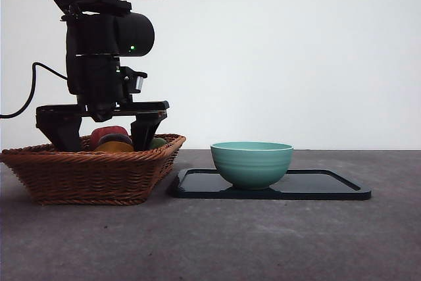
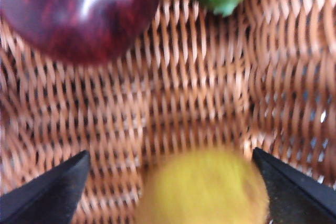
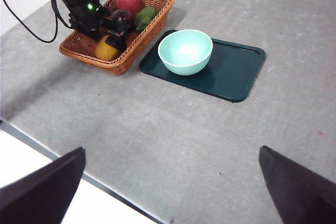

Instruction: Pick up the wifruite, put it on the bowl, pick up the plate, put it on desk

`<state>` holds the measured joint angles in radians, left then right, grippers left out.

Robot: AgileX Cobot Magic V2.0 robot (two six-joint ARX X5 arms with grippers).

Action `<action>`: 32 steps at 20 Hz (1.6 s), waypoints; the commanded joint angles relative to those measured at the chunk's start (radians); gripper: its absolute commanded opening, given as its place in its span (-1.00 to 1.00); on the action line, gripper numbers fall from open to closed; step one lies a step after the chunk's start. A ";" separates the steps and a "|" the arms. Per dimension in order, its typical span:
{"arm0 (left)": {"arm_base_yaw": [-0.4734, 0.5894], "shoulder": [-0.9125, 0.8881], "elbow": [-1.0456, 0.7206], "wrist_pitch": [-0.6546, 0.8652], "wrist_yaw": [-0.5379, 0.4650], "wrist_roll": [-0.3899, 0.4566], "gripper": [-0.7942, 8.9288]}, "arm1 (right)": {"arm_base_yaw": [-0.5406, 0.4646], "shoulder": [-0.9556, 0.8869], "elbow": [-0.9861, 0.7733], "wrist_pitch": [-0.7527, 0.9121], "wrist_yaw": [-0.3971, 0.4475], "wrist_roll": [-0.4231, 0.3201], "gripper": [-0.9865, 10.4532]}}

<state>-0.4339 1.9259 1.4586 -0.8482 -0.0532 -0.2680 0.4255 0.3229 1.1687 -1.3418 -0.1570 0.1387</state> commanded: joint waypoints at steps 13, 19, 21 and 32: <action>-0.025 -0.433 0.072 -0.159 0.142 0.151 0.20 | 0.006 0.005 0.010 -0.072 0.001 0.011 0.22; -0.078 -0.707 0.072 -0.241 0.309 0.280 0.19 | 0.006 0.005 0.010 -0.072 0.004 0.011 0.22; -0.105 -0.780 0.071 -0.271 0.317 0.287 0.19 | 0.006 0.005 0.010 -0.072 0.004 0.011 0.22; -0.201 -1.173 -0.144 -0.284 0.422 0.367 0.19 | 0.006 0.005 0.010 -0.072 0.004 0.019 0.22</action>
<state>-0.6262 0.7444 1.2984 -1.1454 0.3664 0.0883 0.4255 0.3229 1.1687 -1.3418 -0.1551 0.1413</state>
